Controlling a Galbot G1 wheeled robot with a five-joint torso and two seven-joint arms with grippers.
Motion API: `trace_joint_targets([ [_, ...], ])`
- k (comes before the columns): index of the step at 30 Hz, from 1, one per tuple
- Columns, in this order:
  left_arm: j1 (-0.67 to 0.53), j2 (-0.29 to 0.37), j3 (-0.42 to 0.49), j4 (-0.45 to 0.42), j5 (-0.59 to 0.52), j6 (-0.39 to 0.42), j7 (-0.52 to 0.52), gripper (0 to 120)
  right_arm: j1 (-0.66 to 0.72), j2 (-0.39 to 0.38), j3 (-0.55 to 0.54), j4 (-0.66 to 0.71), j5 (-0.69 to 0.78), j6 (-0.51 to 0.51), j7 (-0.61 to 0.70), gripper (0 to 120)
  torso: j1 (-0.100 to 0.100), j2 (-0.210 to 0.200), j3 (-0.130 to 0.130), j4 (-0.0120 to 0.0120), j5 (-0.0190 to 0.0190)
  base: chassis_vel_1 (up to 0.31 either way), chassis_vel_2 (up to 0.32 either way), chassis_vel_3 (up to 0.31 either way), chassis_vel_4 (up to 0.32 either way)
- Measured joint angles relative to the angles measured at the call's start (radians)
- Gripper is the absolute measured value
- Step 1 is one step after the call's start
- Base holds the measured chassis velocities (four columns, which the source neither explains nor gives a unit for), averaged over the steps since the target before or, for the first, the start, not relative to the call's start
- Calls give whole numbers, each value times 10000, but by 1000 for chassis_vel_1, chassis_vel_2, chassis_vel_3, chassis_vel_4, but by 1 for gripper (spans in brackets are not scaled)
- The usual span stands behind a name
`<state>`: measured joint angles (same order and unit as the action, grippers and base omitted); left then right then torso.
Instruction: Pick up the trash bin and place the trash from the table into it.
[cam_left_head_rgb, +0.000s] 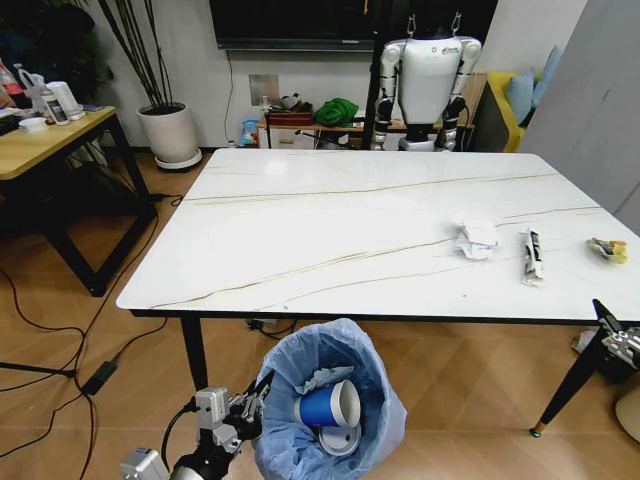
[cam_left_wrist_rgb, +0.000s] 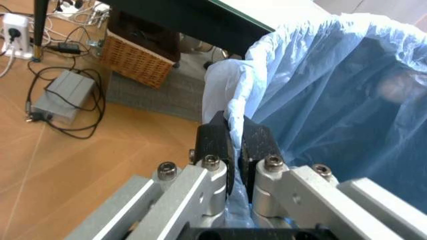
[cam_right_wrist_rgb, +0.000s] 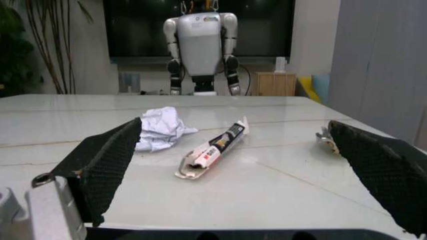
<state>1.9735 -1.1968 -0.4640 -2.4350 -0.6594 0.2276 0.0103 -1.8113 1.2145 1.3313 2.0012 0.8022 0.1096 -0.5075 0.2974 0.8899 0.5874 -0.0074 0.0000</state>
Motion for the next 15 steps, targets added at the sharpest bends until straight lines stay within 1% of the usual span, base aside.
trace_joint_targets([
  [10,-10,1,14,0,-7,-2,8,0,-46,6,0,23,-9,22,-31,100,1,0,0,1,2,-105,-111,114,103],
  [11,-11,-1,17,0,-8,-2,8,0,-46,-2,0,23,-9,23,-33,100,0,0,0,5,2,-104,-94,133,121],
  [15,-10,-1,24,0,-9,-1,8,0,-50,-20,1,23,-13,24,-37,100,0,0,0,0,0,-99,-104,99,117],
])
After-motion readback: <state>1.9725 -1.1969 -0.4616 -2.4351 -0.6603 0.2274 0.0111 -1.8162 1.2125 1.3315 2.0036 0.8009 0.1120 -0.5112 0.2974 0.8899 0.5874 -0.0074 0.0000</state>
